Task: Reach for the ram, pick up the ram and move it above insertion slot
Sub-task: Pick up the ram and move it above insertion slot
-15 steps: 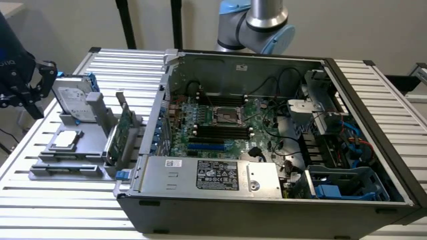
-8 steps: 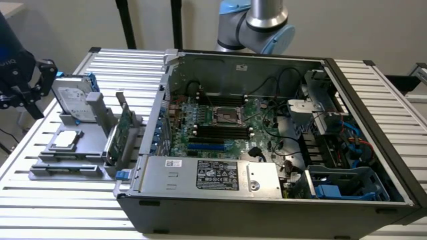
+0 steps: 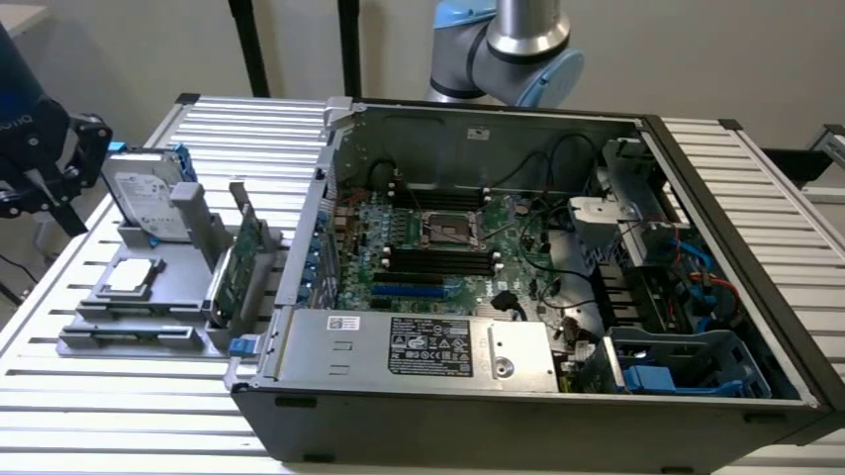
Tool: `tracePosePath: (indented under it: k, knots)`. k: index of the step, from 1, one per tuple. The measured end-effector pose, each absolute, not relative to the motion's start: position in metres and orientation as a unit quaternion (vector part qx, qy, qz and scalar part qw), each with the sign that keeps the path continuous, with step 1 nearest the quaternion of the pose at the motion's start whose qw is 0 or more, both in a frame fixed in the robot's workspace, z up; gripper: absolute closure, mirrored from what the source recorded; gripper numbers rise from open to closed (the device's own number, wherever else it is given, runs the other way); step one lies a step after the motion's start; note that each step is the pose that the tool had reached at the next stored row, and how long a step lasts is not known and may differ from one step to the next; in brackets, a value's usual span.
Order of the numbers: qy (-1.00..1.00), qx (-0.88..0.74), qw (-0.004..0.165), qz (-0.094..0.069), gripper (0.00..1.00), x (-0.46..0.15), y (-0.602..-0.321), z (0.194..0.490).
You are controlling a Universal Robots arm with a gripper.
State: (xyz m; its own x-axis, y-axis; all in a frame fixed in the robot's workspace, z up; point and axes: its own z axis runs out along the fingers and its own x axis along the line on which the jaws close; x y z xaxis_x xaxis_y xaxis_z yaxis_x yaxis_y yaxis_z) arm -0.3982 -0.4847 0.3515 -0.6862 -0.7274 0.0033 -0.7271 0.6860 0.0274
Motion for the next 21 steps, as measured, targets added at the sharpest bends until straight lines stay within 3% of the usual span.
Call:
tracePosePath:
  k: [21]
  knots:
    - [-0.826,0.563,0.009,-0.01,0.89,-0.3982,-0.4847,0.3515]
